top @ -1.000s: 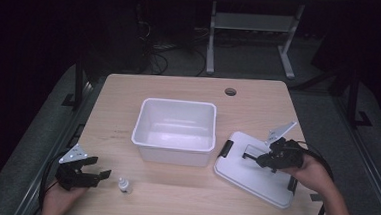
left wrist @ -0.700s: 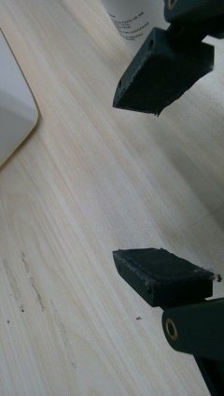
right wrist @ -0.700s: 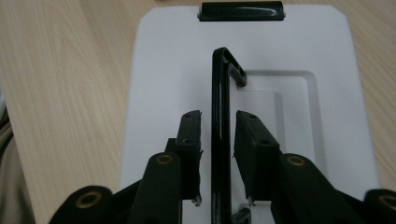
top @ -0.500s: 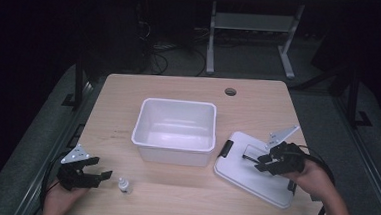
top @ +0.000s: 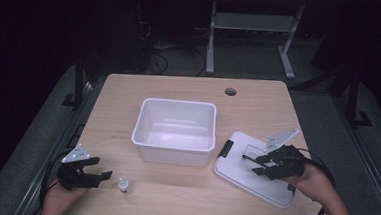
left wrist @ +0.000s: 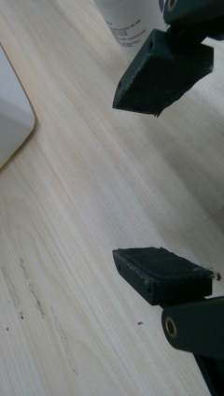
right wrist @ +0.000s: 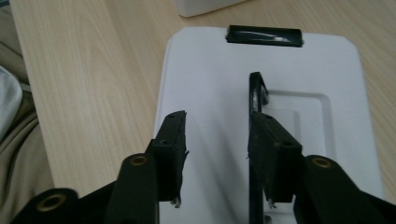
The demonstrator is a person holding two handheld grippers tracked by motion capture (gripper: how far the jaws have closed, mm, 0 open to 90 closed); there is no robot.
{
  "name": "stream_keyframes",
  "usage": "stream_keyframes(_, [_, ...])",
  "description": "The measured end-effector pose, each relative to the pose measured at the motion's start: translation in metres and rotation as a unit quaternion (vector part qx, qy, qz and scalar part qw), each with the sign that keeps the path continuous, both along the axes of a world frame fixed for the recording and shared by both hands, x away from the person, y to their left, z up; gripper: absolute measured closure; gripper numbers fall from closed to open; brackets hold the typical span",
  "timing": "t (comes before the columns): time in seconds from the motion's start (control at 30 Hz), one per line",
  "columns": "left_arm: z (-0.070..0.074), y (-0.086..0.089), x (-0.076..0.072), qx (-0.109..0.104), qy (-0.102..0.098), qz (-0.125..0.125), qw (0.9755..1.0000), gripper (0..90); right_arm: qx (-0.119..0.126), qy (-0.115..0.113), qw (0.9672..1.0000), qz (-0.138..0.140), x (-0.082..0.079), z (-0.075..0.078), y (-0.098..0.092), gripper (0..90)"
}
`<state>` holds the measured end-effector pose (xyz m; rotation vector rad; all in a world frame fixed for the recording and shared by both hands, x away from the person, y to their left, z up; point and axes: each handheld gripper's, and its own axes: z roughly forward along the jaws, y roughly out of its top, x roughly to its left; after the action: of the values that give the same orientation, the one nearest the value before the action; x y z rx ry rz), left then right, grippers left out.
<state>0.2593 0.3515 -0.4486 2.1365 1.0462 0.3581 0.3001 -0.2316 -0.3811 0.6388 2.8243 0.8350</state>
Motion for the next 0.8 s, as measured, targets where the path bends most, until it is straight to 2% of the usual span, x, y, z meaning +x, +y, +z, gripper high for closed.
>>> stream_keyframes(0.3, [0.004, -0.001, 0.000, 0.014, 0.009, -0.017, 0.9997, 24.4, 0.000, 0.007, 0.9998, 0.018, -0.009, -0.011, 0.015, 43.3])
stream_keyframes(0.47, [0.010, 0.003, -0.006, 0.003, 0.007, -0.043, 0.9990, 24.3, 0.002, 0.002, 0.9997, 0.023, -0.014, -0.017, 0.024, 40.6])
stream_keyframes(0.63, [0.018, 0.005, -0.014, 0.018, 0.011, -0.073, 0.9971, 25.0, -0.001, -0.005, 0.9994, 0.035, -0.018, -0.023, 0.030, 35.8])
stream_keyframes(0.8, [0.029, 0.002, -0.019, 0.026, 0.015, -0.113, 0.9932, 27.3, 0.004, -0.001, 0.9995, 0.031, -0.019, -0.026, 0.030, 34.4])
